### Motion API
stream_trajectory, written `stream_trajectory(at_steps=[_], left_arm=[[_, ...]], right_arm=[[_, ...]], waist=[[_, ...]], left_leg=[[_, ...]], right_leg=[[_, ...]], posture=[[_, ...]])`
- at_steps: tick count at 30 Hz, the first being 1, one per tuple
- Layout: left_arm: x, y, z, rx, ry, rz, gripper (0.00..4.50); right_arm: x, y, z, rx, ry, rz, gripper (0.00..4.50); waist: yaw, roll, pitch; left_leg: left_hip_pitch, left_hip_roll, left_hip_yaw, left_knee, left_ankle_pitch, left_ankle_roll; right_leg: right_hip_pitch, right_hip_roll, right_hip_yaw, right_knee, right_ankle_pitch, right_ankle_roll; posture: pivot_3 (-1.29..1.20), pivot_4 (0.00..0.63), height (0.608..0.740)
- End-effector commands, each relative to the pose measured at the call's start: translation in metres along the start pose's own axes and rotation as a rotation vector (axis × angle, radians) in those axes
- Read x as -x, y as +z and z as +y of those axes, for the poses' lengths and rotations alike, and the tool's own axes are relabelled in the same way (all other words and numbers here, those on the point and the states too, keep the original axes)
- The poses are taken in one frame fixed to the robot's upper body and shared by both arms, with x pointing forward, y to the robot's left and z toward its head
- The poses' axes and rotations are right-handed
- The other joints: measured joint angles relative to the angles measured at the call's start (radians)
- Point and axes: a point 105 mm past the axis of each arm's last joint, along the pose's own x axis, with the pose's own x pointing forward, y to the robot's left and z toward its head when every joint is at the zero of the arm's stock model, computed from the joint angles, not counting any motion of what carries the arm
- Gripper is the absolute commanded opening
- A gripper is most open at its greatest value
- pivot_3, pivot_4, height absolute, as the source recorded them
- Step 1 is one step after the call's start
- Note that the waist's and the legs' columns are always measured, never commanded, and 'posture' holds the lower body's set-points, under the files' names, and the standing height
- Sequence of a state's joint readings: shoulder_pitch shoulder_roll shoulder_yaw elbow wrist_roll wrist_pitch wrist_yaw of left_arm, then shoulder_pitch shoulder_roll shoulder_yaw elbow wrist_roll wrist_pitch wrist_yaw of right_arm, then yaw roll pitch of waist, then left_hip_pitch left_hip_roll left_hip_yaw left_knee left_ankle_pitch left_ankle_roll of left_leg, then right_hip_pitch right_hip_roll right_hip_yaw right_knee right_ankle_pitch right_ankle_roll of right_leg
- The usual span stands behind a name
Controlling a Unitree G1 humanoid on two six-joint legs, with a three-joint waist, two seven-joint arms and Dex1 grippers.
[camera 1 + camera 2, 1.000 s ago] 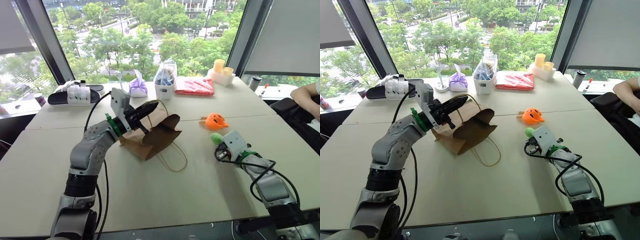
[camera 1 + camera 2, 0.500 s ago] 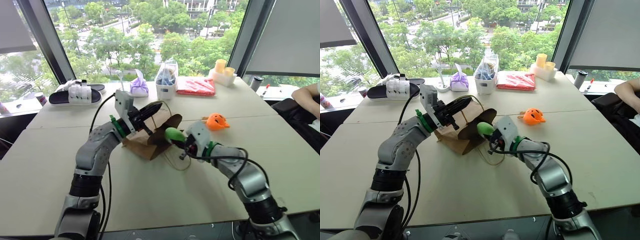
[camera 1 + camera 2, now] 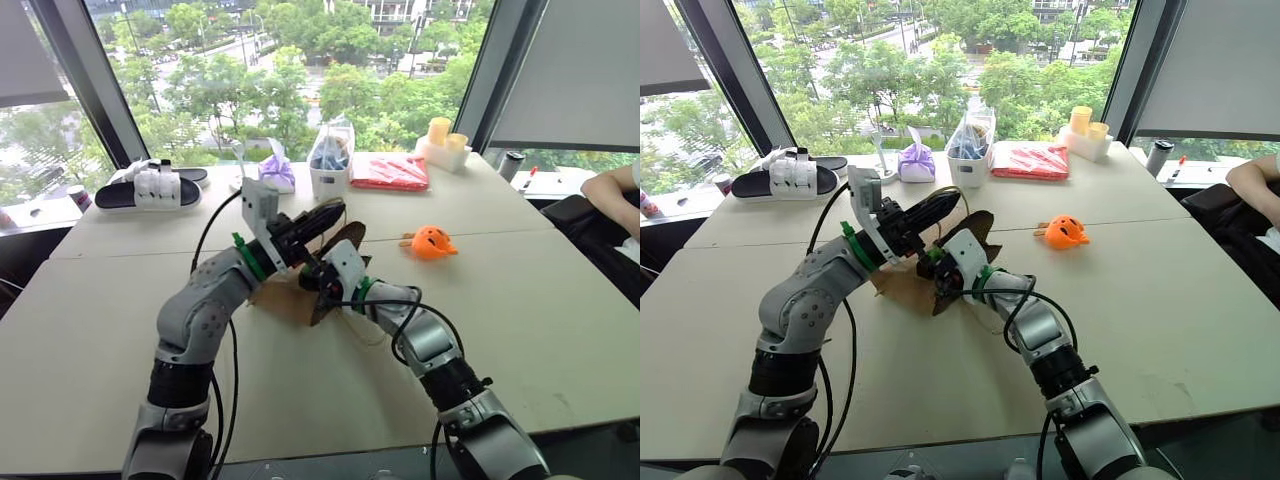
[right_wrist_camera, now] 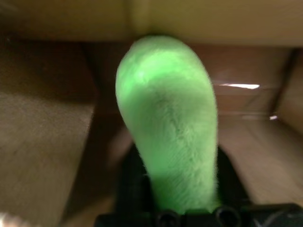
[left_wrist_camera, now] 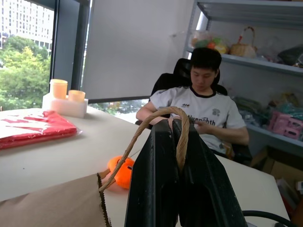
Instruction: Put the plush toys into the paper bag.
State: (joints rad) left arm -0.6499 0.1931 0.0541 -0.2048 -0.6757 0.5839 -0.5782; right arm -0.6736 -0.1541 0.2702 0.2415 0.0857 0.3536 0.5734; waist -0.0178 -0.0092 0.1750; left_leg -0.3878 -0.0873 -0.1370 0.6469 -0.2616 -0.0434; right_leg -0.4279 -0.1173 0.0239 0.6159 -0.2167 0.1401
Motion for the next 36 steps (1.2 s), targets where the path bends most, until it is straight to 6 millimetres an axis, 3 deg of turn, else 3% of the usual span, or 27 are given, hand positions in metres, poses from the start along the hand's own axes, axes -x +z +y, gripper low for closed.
stream_trajectory(at_steps=[1, 4, 6, 8, 10, 14, 19, 22, 26, 30, 36], left_arm=[[-0.007, 0.022, -0.006, -0.025, -0.027, -0.056, 0.0], [-0.012, 0.027, -0.004, -0.04, -0.04, -0.06, 0.0], [-0.025, 0.031, -0.002, -0.061, -0.047, -0.061, 0.0], [-0.023, 0.018, 0.009, -0.087, -0.032, -0.027, 0.0], [-0.023, 0.019, 0.012, -0.068, -0.035, -0.041, 0.0], [-0.027, 0.014, 0.019, -0.069, -0.048, -0.03, 0.0], [-0.03, 0.009, 0.024, -0.068, -0.07, -0.011, 0.0], [-0.032, 0.011, 0.018, -0.058, -0.112, -0.003, 0.0], [-0.029, 0.015, 0.012, -0.061, -0.15, 0.002, 0.0], [-0.029, 0.019, 0.006, -0.082, -0.157, 0.008, 0.0], [-0.023, 0.023, 0.004, -0.115, -0.134, 0.013, 0.0]], right_arm=[[0.001, 0.036, -0.002, 0.041, 0.036, -0.096, 2.77], [0.012, 0.046, -0.005, 0.082, 0.074, -0.092, 4.4], [0.038, 0.062, -0.02, 0.119, 0.077, -0.106, 4.46], [0.071, 0.061, -0.027, 0.195, 0.055, -0.067, 4.46], [0.1, 0.062, -0.034, 0.183, 0.019, -0.037, 4.46], [0.129, 0.063, -0.043, 0.152, -0.029, -0.008, 4.46], [0.16, 0.056, -0.089, 0.083, -0.269, -0.005, 4.46], [0.164, 0.041, -0.12, 0.068, -0.414, 0.021, 4.46], [0.15, 0.014, -0.148, 0.054, -0.519, 0.067, 4.46], [0.124, -0.02, -0.167, 0.116, -0.573, 0.165, 4.46], [0.097, -0.045, -0.18, 0.201, -0.635, 0.282, 4.46]], waist=[[0.001, 0.0, 0.0], [0.002, 0.0, 0.0], [0.01, 0.0, 0.0], [0.014, 0.001, 0.0], [0.013, 0.0, 0.0], [-0.003, 0.0, 0.001], [0.006, 0.0, 0.001], [0.007, 0.0, 0.001], [0.002, 0.0, 0.001], [-0.006, 0.0, 0.001], [-0.005, 0.001, 0.001]], left_leg=[[0.0, 0.0, 0.0, 0.0, 0.0, 0.0], [0.0, 0.0, 0.0, 0.0, 0.0, 0.0], [-0.001, 0.0, 0.0, 0.0, 0.0, 0.0], [-0.003, -0.001, -0.002, 0.002, 0.0, 0.0], [-0.003, -0.001, -0.001, 0.001, -0.001, 0.001], [-0.003, 0.0, 0.0, 0.0, -0.001, 0.002], [-0.002, 0.0, 0.001, 0.001, -0.004, 0.006], [-0.002, 0.0, 0.001, 0.002, -0.004, 0.006], [-0.002, 0.0, 0.001, 0.001, -0.003, 0.006], [-0.002, 0.0, 0.003, 0.0, 0.0, 0.001], [-0.002, 0.0, 0.003, 0.0, 0.0, 0.0]], right_leg=[[0.0, 0.0, 0.0, 0.0, 0.0, 0.0], [0.0, 0.0, 0.0, 0.0, 0.0, 0.0], [0.0, 0.0, 0.0, 0.0, 0.0, 0.0], [0.0, 0.0, -0.001, -0.001, 0.0, 0.0], [0.0, -0.001, -0.001, -0.002, 0.0, 0.0], [-0.001, -0.001, -0.001, -0.003, 0.0, 0.0], [0.0, -0.001, -0.001, -0.001, 0.0, 0.0], [0.001, -0.001, -0.001, -0.002, 0.0, 0.0], [0.0, -0.001, -0.001, -0.002, 0.0, 0.0], [-0.001, -0.001, 0.0, -0.001, 0.0, 0.0], [-0.002, -0.001, 0.001, -0.002, 0.0, 0.0]], posture=[[0.0, 0.15, 0.74], [0.0, 0.15, 0.74], [0.0, 0.15, 0.74], [0.0, 0.15, 0.74], [0.0, 0.15, 0.74], [0.0, 0.15, 0.74], [0.0, 0.15, 0.74], [0.0, 0.15, 0.74], [0.0, 0.15, 0.74], [0.0, 0.15, 0.74], [0.0, 0.15, 0.74]])
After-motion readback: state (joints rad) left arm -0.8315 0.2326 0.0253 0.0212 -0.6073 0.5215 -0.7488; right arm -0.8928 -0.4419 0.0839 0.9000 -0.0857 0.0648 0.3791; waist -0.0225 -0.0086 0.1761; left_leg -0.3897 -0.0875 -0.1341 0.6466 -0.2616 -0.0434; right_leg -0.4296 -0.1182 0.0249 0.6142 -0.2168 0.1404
